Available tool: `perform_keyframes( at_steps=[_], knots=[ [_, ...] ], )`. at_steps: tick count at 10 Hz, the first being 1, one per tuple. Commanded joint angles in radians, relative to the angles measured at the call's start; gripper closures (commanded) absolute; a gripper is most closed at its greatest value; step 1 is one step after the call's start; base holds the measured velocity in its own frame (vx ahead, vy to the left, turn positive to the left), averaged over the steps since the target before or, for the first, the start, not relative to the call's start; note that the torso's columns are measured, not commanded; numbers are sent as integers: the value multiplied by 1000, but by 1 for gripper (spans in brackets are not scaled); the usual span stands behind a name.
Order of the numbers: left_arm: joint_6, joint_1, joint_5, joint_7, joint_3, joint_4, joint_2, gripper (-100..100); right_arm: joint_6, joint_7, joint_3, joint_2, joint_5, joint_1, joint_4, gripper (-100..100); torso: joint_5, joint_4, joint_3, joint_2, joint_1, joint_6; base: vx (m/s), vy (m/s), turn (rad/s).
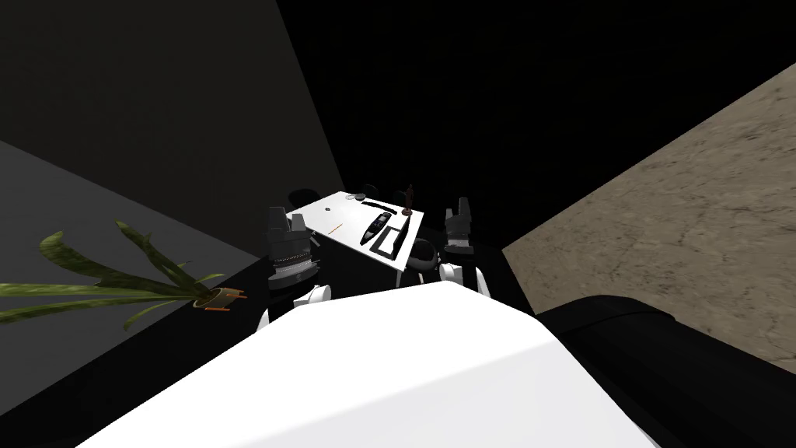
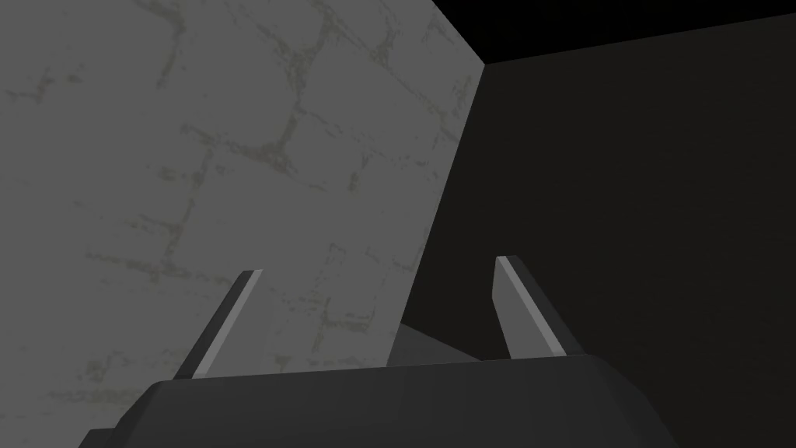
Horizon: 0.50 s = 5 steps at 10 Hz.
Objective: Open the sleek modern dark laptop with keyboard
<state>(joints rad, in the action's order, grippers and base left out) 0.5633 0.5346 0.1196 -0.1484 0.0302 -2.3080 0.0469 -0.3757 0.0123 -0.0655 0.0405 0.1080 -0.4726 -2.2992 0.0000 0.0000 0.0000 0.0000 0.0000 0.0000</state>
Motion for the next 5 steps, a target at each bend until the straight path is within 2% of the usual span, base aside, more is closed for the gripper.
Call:
perform_keyframes(
  at_steps=[1, 5],
  knots=[
    [0, 0, 0, 0, 0, 0, 0, 0, 0, 0, 0, 0, 0, 0, 0, 0, 0, 41, -82, 40, 0, 0, 0, 0, 0],
    [0, 0, 0, 0, 0, 0, 0, 0, 0, 0, 0, 0, 0, 0, 0, 0, 0, 322, -644, 322, 0, 0, 0, 0, 0]
  ],
)
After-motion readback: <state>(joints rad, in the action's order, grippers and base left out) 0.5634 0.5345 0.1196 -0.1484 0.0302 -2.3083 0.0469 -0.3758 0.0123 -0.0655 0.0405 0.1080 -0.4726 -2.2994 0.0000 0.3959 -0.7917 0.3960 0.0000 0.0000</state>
